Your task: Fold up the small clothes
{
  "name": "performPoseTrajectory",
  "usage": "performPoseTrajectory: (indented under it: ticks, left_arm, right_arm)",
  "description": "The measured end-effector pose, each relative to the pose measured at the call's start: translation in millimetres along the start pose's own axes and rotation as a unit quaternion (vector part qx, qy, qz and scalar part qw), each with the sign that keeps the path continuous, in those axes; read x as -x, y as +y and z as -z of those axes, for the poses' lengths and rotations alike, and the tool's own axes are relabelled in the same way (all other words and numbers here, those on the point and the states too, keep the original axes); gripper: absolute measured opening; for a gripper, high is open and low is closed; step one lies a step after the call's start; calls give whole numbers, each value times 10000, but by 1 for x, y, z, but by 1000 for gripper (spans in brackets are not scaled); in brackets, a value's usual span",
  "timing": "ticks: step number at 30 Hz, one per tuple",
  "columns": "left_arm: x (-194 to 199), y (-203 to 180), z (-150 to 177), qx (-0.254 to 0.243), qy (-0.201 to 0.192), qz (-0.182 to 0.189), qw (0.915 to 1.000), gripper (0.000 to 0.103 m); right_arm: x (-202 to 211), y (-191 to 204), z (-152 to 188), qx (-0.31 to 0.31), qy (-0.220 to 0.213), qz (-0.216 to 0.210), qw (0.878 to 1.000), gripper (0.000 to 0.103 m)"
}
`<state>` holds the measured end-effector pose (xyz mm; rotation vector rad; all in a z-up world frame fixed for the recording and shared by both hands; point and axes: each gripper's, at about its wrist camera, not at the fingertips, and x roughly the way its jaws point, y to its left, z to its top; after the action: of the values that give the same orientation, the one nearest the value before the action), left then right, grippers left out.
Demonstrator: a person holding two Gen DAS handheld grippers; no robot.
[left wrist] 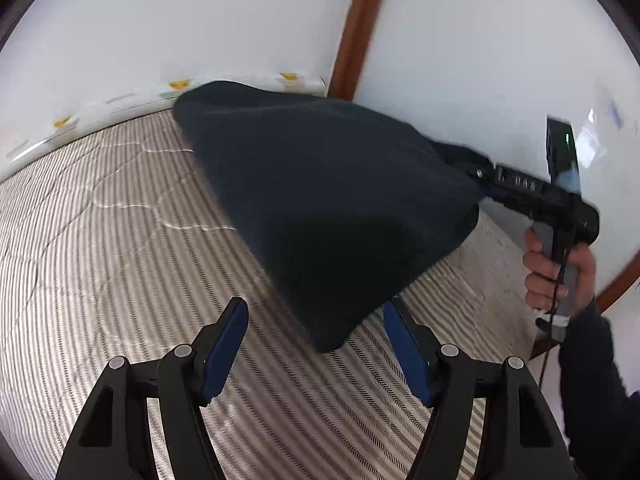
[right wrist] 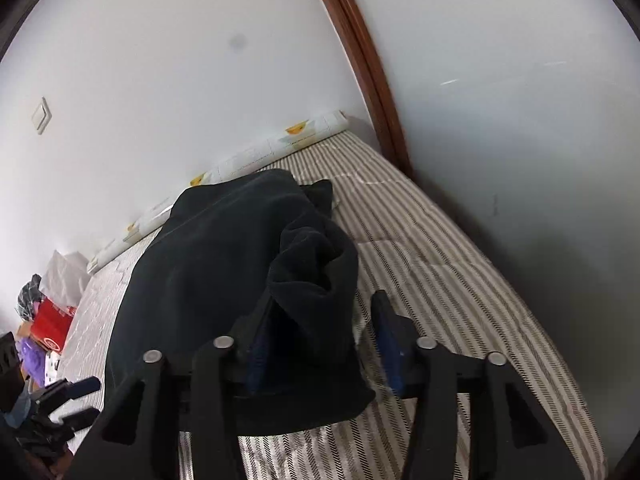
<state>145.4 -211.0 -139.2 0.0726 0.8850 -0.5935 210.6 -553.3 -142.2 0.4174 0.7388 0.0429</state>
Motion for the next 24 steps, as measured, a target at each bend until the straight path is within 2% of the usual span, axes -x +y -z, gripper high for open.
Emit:
performPoseTrajectory:
  ticks: [3,5,7,9,10,11,13,14,19,24]
  left_arm:
    - [-12,-10,1,-168,56,-122,9998,68]
    - [-19,-12,1,-186,80,-191,9996,66]
    - [-25,-10,2,-88,128,-185,9997,55]
    - [-27,-6,3,-5,144,-225,9996,45]
    - [-27,-4,3,1,123,-242,9996,37]
    - [-26,-2,4,2,98,-236,9997,35]
    - [-21,4,4,86,26,-214,9997,19]
    - [-17,9,4,140,-12,-253,9996,17]
    - [6,33,11,327,-229,-446,9982,14]
    - [45,84,27,682,-412,-726,9942,13]
  right_arm:
    - [-15,3,7,10,283,132,9995,52]
    - [-20,4,12,-25,319,141,9994,52]
    - [-25,6,14,-51,367,91,9993,48]
    - [-29,8,15,-18,428,-55,9991,32]
    - [-30,12,15,107,416,-71,9991,30]
    - [-30,14,15,170,389,-66,9991,25]
    - [-30,17,15,136,380,-111,9991,21]
    - [-31,19,14,101,348,-149,9992,19]
    - [-37,52,22,270,334,-227,9988,17]
    - [-57,106,31,397,497,-556,9964,17]
